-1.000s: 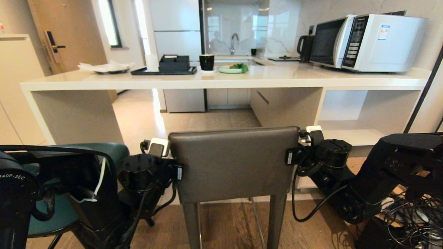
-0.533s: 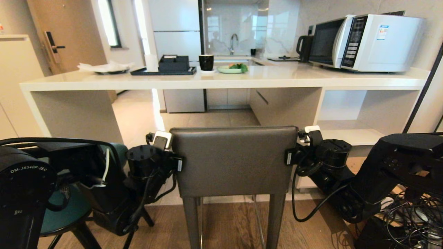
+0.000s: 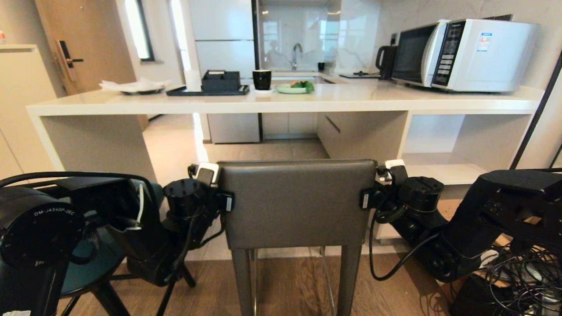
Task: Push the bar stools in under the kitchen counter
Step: Push the gray chair back under the dining table
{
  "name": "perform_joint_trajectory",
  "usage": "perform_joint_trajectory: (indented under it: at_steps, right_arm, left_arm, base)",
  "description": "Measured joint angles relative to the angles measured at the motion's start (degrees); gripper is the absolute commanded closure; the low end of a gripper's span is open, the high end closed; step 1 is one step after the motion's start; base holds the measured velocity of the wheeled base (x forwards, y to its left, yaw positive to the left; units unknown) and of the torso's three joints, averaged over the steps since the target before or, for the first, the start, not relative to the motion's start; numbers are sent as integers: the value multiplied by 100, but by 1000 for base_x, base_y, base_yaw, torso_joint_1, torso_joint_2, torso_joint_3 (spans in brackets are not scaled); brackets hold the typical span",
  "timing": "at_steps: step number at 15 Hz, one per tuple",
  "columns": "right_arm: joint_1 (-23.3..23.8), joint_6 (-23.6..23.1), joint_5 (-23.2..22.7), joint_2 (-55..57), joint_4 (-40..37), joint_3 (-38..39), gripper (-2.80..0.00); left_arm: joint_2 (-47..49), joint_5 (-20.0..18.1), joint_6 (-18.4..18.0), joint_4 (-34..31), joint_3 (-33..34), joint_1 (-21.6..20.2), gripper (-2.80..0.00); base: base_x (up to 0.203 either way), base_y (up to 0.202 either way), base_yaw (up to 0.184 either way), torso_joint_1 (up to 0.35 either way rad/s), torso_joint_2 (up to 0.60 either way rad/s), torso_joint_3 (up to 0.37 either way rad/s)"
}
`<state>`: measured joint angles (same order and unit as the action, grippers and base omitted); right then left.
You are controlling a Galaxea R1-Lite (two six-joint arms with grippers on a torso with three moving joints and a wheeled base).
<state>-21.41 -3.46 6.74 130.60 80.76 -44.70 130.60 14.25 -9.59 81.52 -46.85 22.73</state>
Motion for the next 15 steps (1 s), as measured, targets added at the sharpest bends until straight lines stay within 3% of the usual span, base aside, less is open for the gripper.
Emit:
perform_joint_trajectory:
  at_steps: [6, 15]
  right_arm:
    - [-1, -4, 6, 22, -26, 13, 0]
    - [221, -115, -99, 138, -22, -63, 0]
  left_arm:
    - [61, 12, -228, -277, -410, -18, 0]
    - [-3, 183, -57, 617, 752, 767, 0]
  base:
    - [0, 0, 0, 0, 0, 0]
    - [0, 0, 0, 0, 0, 0]
